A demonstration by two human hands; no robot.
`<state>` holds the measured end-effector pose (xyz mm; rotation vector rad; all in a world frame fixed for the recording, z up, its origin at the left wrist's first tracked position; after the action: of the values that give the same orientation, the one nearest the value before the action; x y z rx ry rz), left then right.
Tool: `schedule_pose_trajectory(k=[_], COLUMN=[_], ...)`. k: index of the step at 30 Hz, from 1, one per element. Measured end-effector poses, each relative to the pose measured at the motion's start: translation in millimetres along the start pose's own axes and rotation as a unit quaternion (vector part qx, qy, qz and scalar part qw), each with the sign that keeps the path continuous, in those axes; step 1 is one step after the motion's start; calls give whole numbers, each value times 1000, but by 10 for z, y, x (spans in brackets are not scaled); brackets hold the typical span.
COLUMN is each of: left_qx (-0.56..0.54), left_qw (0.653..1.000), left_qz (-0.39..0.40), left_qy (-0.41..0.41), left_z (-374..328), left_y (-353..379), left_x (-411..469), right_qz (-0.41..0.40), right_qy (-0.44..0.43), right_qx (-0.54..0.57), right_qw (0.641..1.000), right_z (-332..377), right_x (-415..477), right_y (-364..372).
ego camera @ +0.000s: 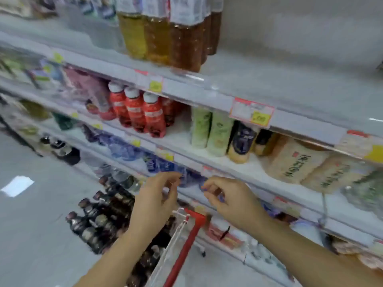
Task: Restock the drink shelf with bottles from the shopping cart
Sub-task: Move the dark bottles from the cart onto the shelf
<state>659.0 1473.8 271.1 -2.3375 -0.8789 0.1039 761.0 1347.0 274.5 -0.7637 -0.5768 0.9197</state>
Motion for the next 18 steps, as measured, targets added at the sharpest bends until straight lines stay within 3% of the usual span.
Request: schedule_pose_trajectory(k=[4,8,12,18], left_qx=[23,34,30,7], left_qw=[977,938,906,877], left_qz=[0,-8,-2,-28], left_qy=[-210,-345,-422,-479], left_z=[1513,2647,3540,4517], left_y=[-411,-743,-890,-915], left_x=[-388,-772,-977,-904], right_qz=[127,219,289,306], right_qy=[39,64,110,175], right_qx=[19,3,-15,-68], right_qw=[991,974,951,933], right_z=[37,36,-122,-606], right_x=[439,787,1048,1356], right_y=[1289,2386,3322,4157])
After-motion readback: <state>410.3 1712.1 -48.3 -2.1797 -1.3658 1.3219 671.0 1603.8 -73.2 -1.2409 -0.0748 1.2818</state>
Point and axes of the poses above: each hand's wrist, its own x-axis towards the middle knuckle, its own y-axis out of the palm, z = x × y, the point moved 10 cm from there along x, towards the middle knuckle, and after that the axes turned 7 degrees about -y, right-handed, at the moved point
